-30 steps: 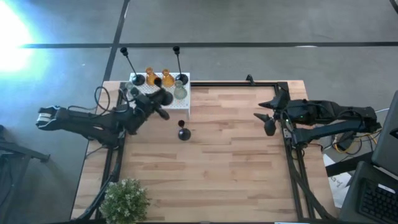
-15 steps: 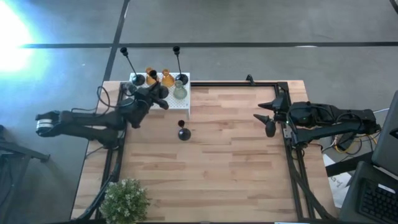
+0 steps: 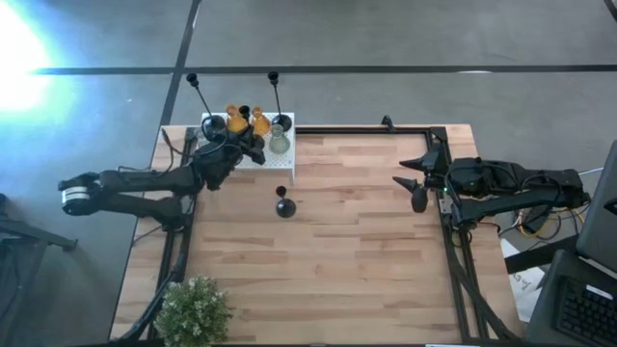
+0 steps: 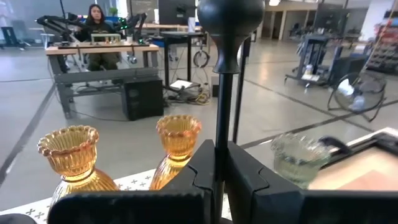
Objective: Pick & Place candle stick holders
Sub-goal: Put the right small black candle holder on the shelf
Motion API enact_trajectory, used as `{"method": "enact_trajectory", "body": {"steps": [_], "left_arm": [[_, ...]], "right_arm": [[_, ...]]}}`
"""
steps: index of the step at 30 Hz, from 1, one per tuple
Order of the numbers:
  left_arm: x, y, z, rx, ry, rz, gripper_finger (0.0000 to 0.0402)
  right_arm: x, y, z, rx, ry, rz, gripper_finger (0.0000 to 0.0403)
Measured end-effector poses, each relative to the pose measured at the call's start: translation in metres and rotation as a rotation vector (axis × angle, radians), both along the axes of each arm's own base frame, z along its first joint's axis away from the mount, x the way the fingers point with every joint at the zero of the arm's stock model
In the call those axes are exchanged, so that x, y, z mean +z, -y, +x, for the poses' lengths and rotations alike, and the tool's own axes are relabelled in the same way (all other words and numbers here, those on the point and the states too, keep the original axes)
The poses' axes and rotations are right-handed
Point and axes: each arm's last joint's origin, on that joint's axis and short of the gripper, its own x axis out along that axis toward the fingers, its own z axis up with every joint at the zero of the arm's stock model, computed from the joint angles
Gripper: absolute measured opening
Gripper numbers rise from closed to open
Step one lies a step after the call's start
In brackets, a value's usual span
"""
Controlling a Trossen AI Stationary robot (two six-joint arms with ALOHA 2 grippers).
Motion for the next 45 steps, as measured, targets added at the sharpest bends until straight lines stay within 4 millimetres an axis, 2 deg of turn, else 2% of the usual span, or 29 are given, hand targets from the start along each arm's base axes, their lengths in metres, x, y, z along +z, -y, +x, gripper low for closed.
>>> {"method": "enact_trajectory", "body": {"steps": [7, 17, 32, 38, 45], "left_arm": [[-0.011, -0.008, 0.008, 0.004, -0.037, -0.001, 0.0017], [-0.016, -0.013, 0.012, -0.007, -0.042, 0.006, 0.0017], [-0.022, -0.017, 0.017, -0.009, -0.039, -0.007, 0.0017], [-0.021, -0.017, 0.016, -0.009, -0.032, -0.010, 0.0044], [-0.022, -0.017, 0.016, -0.009, -0.038, -0.015, 0.0052]], "right_arm": [[0.000, 0.000, 0.000, 0.003, -0.002, -0.006, 0.0242], [-0.001, 0.000, 0.000, 0.003, -0.006, -0.006, 0.0231], [-0.007, 0.000, 0.001, 0.003, -0.024, -0.006, 0.0240], [-0.011, 0.000, 0.002, 0.003, -0.039, -0.007, 0.0233], [-0.019, 0.000, 0.003, 0.001, -0.059, -0.005, 0.0228]]}}
